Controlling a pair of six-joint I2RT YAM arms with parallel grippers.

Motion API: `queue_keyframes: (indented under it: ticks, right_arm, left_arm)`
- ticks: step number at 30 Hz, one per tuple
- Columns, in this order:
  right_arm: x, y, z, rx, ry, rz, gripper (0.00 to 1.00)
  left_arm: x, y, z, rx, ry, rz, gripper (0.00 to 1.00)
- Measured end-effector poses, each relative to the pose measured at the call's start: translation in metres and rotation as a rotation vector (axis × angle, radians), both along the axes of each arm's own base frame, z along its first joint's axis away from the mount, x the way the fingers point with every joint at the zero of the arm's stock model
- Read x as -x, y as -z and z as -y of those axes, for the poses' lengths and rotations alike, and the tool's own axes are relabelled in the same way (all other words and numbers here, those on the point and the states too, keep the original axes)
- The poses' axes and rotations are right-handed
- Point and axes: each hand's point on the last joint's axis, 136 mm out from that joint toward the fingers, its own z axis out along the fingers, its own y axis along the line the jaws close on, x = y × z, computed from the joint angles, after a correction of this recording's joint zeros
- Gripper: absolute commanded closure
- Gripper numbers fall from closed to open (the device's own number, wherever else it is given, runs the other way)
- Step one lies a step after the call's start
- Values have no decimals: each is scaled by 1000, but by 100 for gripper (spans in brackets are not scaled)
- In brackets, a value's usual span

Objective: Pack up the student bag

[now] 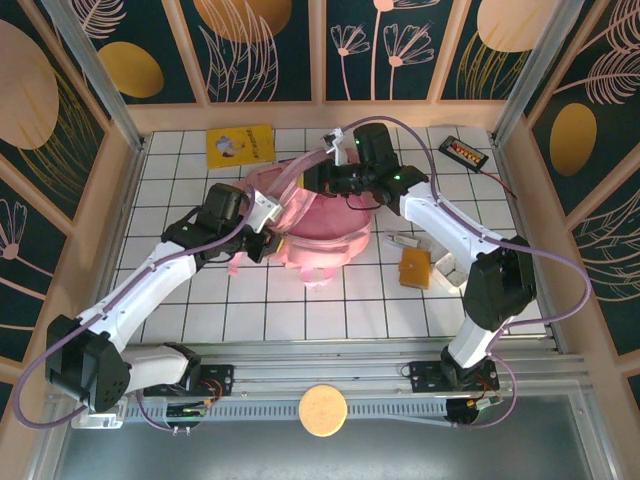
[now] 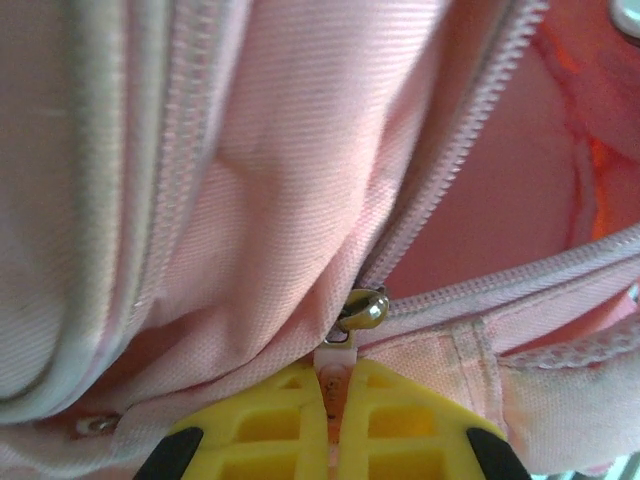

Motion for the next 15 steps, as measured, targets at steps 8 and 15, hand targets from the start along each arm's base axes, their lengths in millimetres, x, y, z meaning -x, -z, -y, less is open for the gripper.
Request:
queue_keyframes:
  ticks: [8, 15]
  right_arm:
    - [-2, 9, 6, 37, 14, -1, 100]
    - [-12, 11, 19, 47, 35, 0, 100]
  left_arm:
    - [-4, 18, -36, -169, -127, -25, 100]
    - [-20, 29, -88, -328, -314, -20, 100]
